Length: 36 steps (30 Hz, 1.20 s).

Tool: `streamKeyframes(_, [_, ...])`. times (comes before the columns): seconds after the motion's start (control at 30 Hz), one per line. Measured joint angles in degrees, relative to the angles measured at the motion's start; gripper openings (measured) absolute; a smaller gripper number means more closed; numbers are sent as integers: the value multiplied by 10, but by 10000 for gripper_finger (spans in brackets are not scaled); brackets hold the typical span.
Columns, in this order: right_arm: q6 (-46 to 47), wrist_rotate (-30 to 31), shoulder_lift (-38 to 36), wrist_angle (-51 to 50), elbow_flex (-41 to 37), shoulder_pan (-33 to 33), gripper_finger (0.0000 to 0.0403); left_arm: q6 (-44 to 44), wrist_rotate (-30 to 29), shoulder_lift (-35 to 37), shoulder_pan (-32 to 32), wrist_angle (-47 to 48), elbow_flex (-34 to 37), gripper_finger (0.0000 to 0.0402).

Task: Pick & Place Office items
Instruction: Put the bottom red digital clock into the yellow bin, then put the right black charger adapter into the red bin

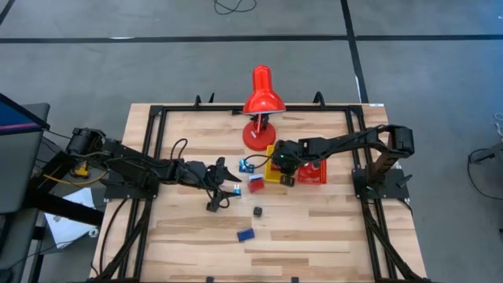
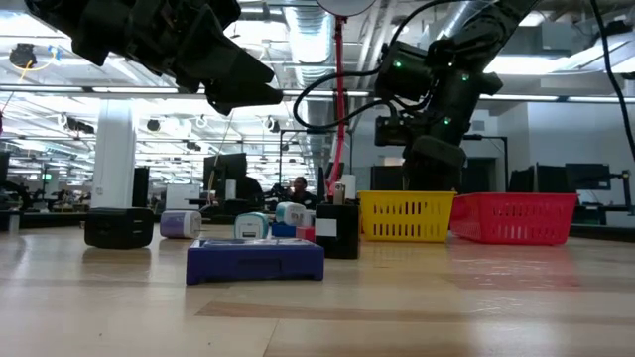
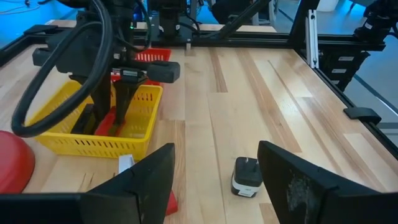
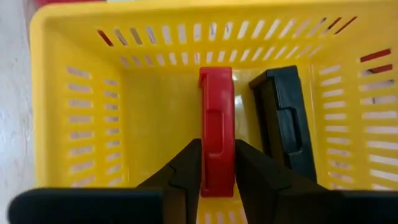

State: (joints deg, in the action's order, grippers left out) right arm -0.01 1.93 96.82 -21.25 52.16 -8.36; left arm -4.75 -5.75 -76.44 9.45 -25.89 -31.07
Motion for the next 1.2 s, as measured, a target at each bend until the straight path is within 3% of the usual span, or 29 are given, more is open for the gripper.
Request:
streamKeyframes(0.27, [0, 0, -8, -10, 0, 0, 92, 0, 0, 0, 0, 1, 0, 223])
streamKeyframes(0.7, [45, -3, -130, -1, 3, 40, 98, -2, 0, 0, 0, 53, 0, 233])
streamKeyframes(0.83, [49, -4, -132, 44, 3, 89, 138, -2, 0, 0, 0, 54, 0, 257])
streamKeyframes(1.07, [65, -4, -116, 130, 3, 178, 254, -2, 0, 0, 0, 54, 0, 289])
streamKeyframes(1.2, [71, 3, -77, 197, 3, 224, 283, -2, 0, 0, 0, 58, 0, 292])
